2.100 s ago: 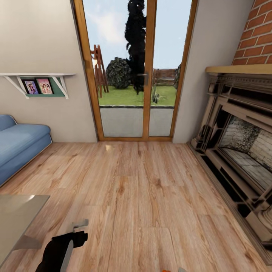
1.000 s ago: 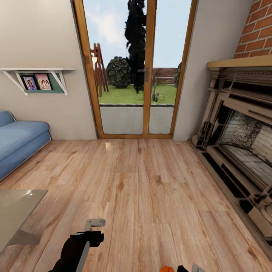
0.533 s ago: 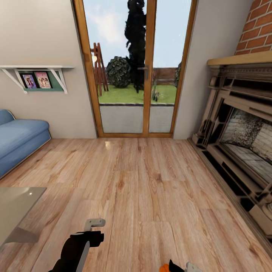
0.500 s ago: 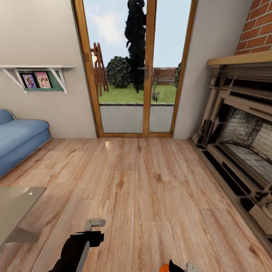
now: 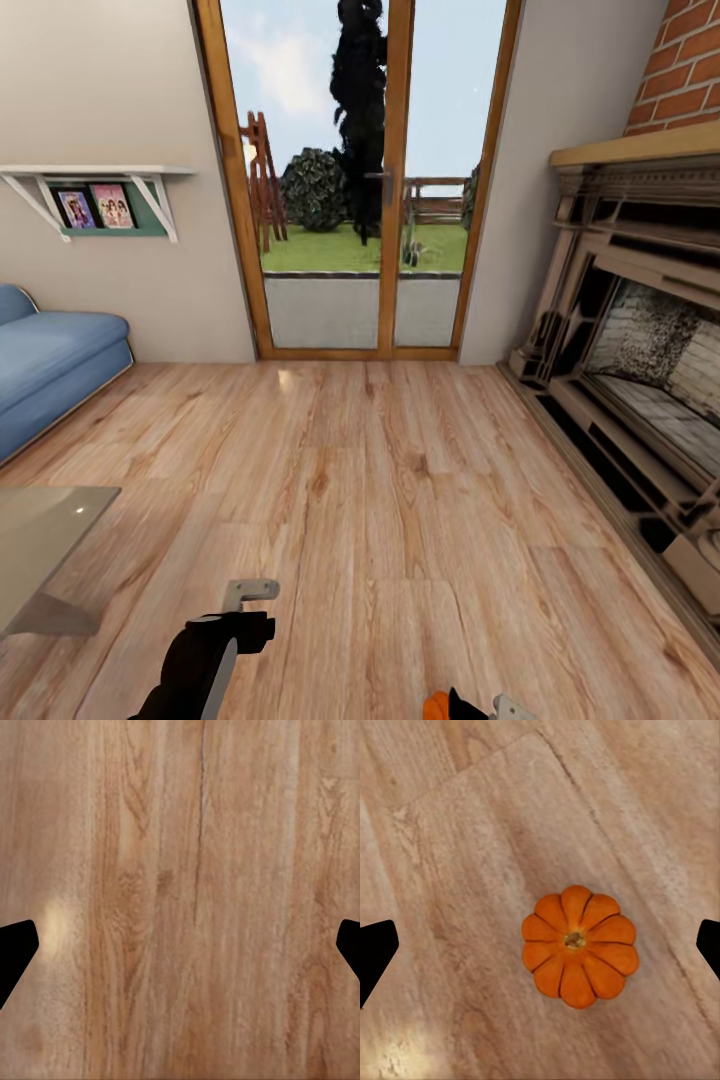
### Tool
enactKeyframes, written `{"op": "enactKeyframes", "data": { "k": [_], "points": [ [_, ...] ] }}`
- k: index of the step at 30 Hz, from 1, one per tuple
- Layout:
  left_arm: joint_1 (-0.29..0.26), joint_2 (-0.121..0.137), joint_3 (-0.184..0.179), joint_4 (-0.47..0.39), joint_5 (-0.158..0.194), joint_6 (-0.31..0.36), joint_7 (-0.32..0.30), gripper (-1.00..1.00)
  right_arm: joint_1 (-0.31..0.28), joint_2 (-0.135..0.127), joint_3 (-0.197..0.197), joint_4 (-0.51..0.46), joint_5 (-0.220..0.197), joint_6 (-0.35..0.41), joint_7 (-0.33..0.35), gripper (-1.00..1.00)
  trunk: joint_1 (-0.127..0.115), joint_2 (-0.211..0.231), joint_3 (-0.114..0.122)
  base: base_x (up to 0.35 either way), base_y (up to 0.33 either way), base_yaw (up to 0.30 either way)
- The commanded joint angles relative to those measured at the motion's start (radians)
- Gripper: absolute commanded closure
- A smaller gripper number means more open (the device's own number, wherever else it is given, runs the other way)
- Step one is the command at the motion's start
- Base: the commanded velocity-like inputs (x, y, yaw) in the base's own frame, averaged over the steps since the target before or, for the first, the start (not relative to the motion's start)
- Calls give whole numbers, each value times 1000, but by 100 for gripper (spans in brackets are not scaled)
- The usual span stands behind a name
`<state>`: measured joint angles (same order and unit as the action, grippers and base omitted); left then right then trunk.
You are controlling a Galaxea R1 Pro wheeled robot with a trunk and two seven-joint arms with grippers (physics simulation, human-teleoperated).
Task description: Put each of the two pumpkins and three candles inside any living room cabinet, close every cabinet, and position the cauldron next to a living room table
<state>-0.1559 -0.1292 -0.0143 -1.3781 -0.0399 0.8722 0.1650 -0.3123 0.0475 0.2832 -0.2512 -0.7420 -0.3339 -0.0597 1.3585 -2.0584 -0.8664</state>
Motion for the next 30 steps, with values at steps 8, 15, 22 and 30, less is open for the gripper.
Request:
{"op": "enactKeyframes", "data": {
  "k": [8,15,22,30],
  "points": [
    [-1,0,0,-1,-4,7,1,-100,-1,0,8,0,-5,-4,-6,-100,31,-57,-26,0,0,0],
    [-1,0,-2,-1,-5,8,1,-100,-1,2,9,0,-5,-4,-7,-100,57,-106,-48,0,0,0],
    [-1,0,-2,-1,-5,8,1,-100,-1,0,9,0,-5,-4,-6,-100,84,-155,-70,0,0,0],
    [-1,0,-1,-2,-5,8,1,-100,-1,0,10,0,-5,-4,-6,-100,115,-211,-95,0,0,0]
  ]
}}
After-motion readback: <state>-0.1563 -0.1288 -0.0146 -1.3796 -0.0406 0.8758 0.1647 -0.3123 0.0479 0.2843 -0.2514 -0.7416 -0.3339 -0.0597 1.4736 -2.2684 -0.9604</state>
